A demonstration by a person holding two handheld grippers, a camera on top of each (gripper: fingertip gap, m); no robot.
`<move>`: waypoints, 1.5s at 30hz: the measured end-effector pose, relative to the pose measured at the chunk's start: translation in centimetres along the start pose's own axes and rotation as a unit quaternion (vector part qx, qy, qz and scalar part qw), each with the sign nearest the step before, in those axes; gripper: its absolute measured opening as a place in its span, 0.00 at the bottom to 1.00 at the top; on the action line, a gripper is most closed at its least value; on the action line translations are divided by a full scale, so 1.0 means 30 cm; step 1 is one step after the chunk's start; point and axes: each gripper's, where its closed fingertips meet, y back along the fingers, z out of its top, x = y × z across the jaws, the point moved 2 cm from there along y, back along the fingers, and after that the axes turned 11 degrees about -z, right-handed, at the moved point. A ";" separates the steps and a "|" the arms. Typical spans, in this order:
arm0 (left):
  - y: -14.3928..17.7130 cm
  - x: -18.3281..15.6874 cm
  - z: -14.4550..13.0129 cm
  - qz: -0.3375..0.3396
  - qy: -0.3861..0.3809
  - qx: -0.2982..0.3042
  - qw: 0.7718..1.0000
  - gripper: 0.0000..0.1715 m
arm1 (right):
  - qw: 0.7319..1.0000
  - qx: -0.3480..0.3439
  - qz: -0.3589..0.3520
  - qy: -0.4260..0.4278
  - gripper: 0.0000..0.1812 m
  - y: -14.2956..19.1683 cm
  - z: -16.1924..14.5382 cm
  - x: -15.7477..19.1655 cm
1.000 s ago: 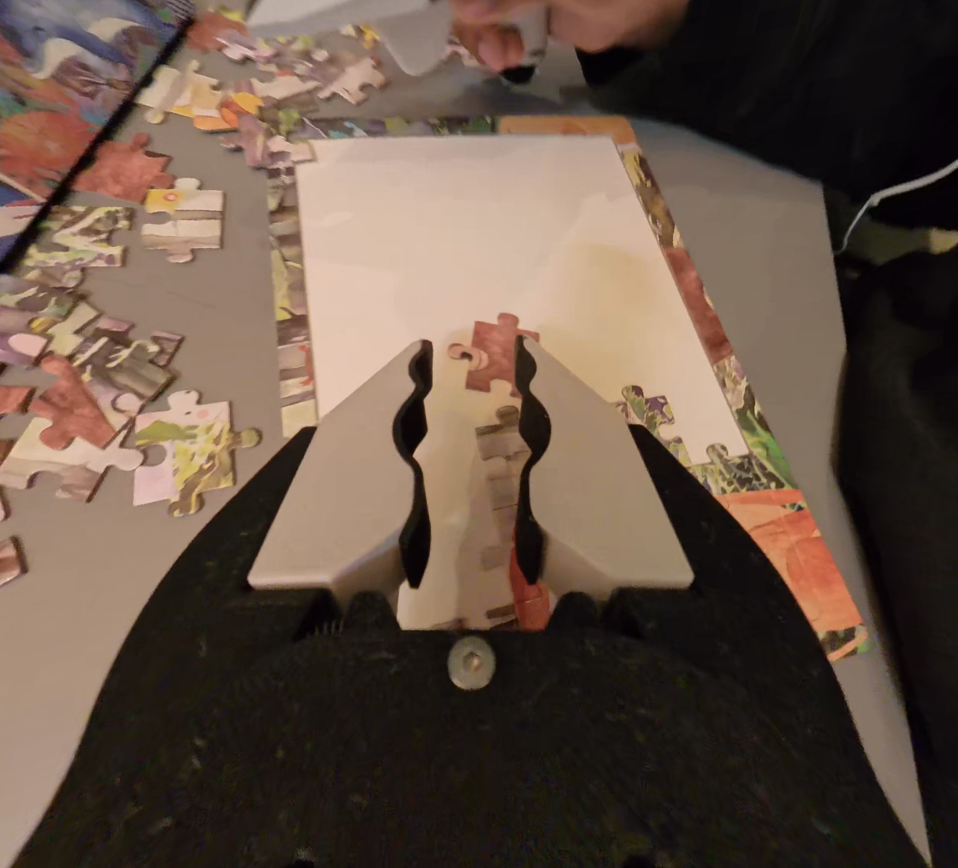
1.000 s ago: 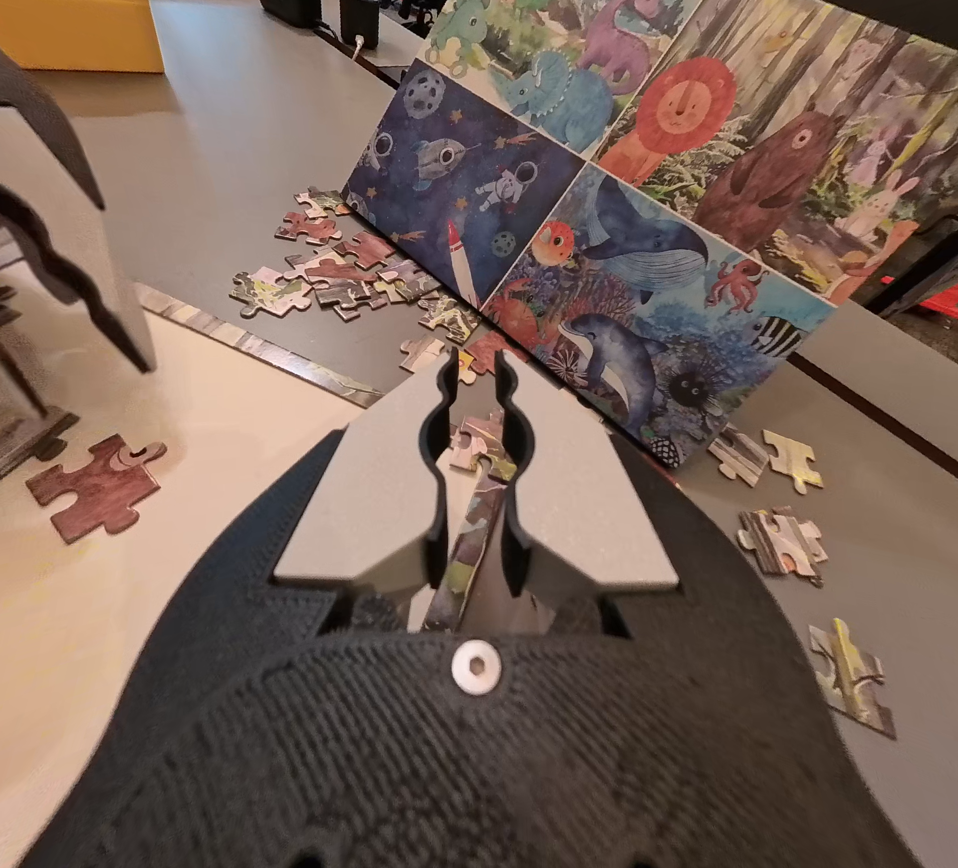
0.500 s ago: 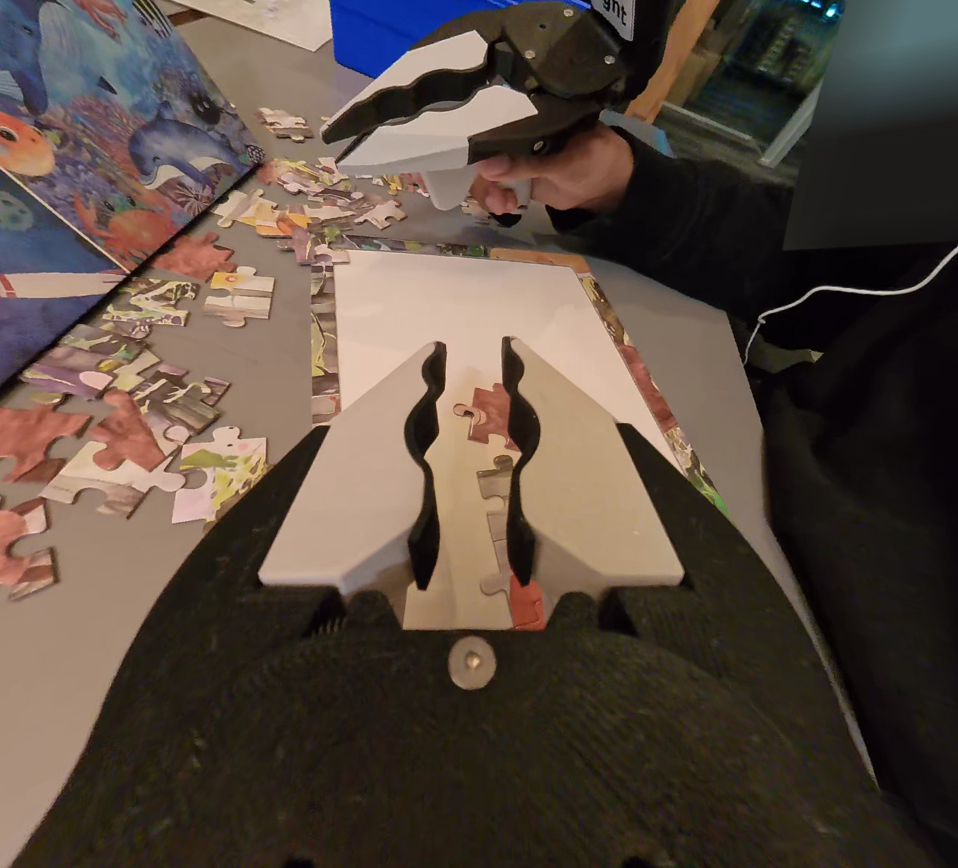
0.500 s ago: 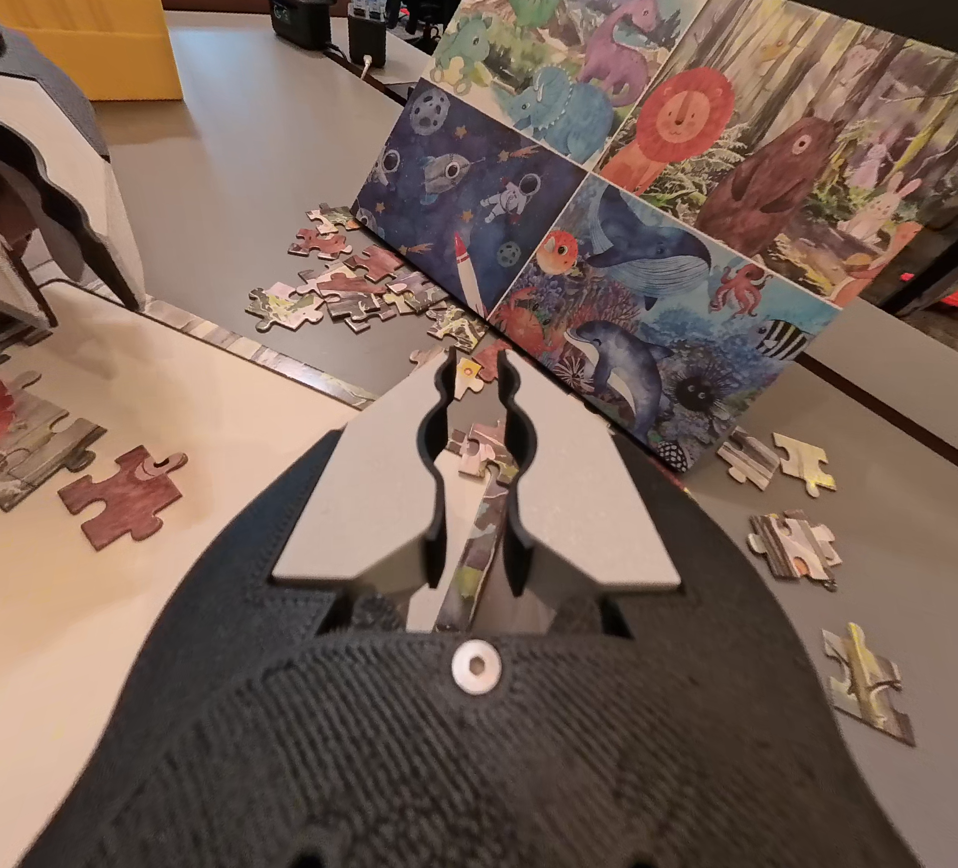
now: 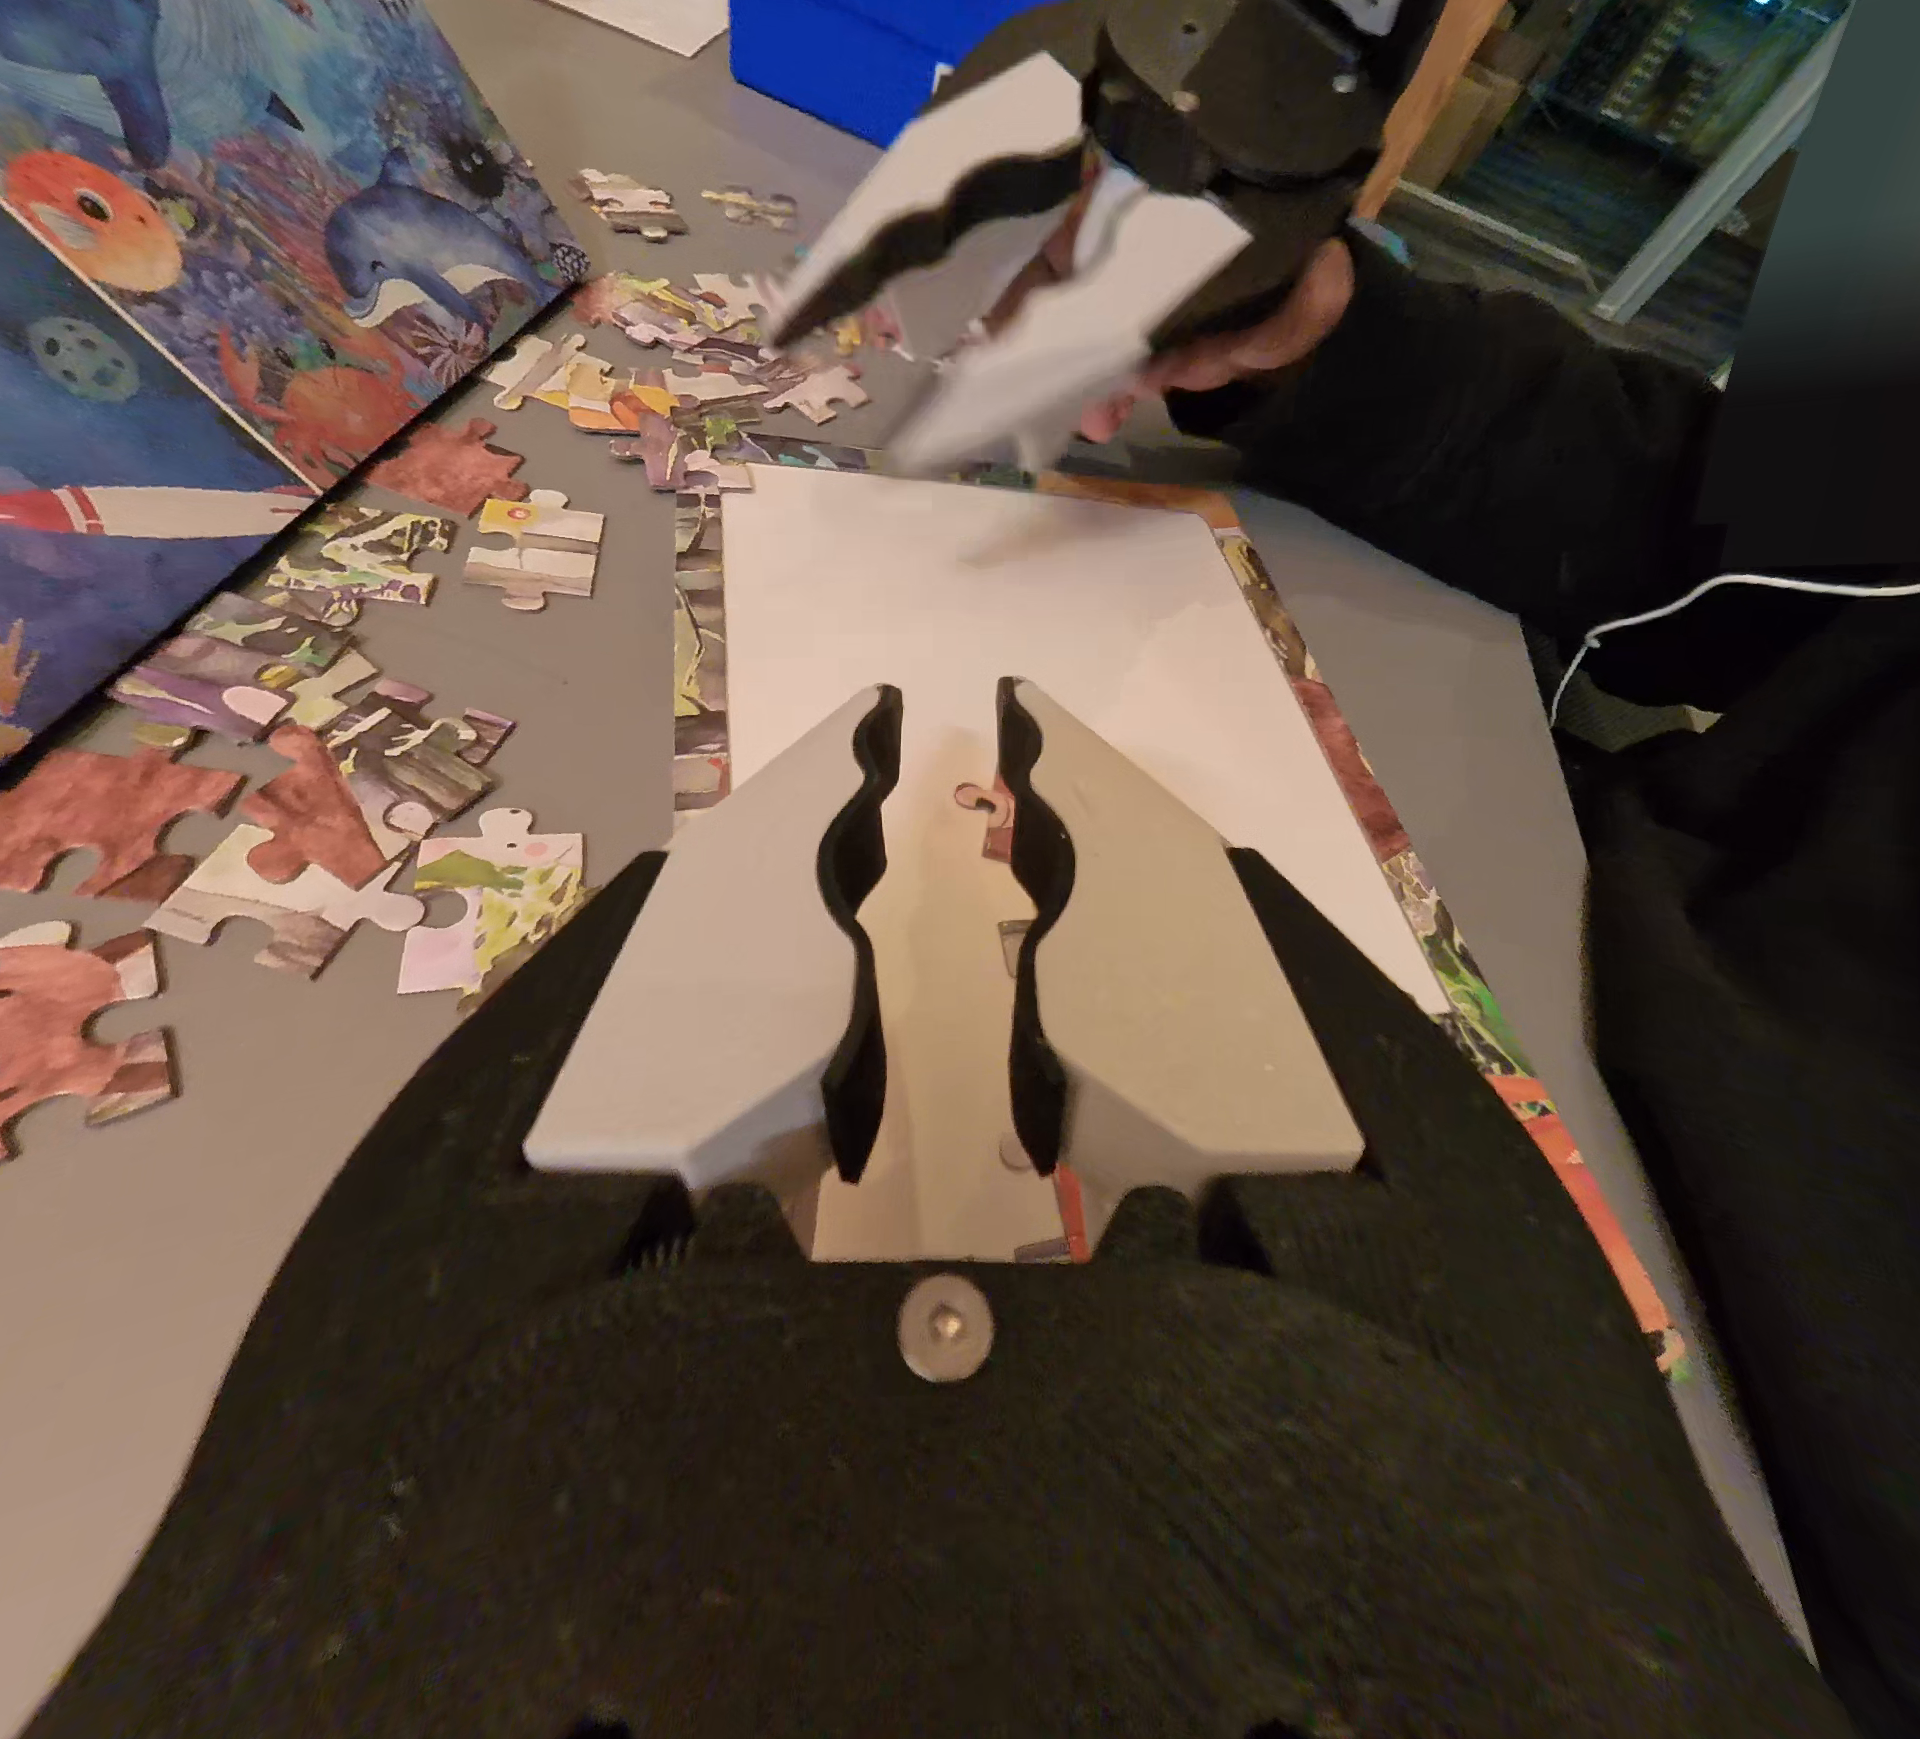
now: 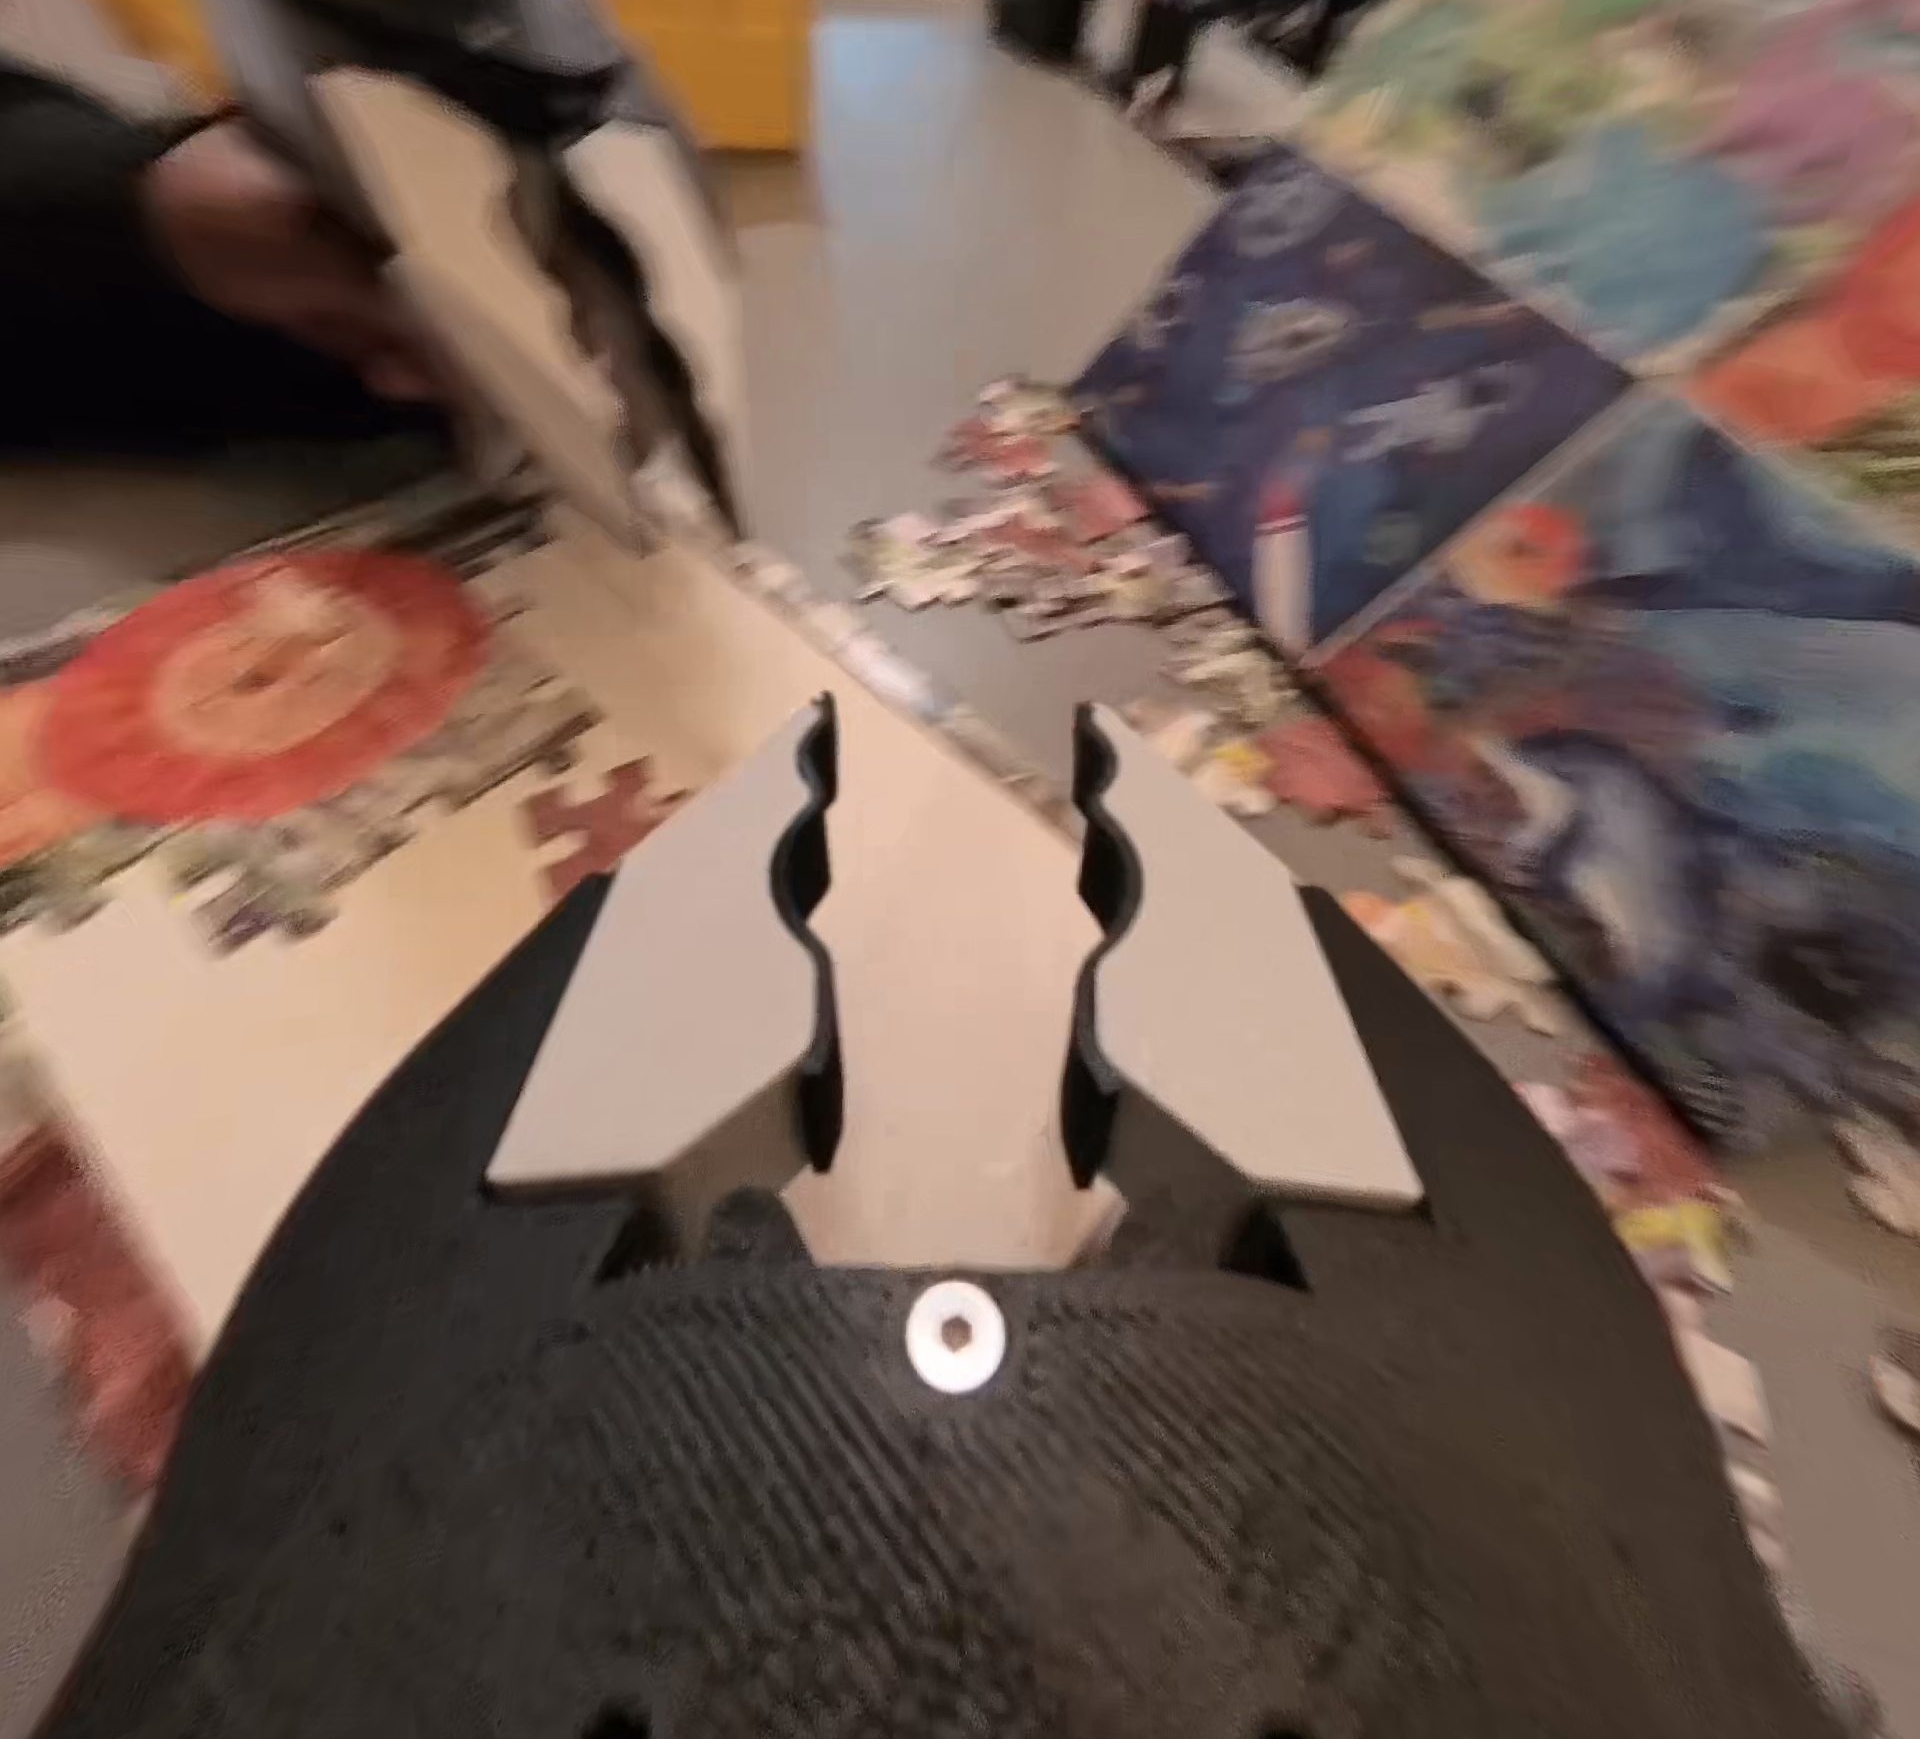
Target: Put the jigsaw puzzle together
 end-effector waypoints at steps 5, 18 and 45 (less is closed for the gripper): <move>-0.010 0.022 -0.042 0.013 0.009 0.044 0.999 0.10 | 0.978 0.154 0.135 0.035 0.42 -0.001 -0.132 0.200; -0.015 -0.031 -0.132 -0.036 -0.023 0.168 0.985 0.11 | 0.971 0.149 0.168 0.085 0.24 -0.009 -0.144 0.283; -0.026 -0.083 -0.219 -0.095 -0.024 0.228 0.969 0.04 | 0.928 0.119 0.314 0.159 0.12 -0.075 -0.118 0.303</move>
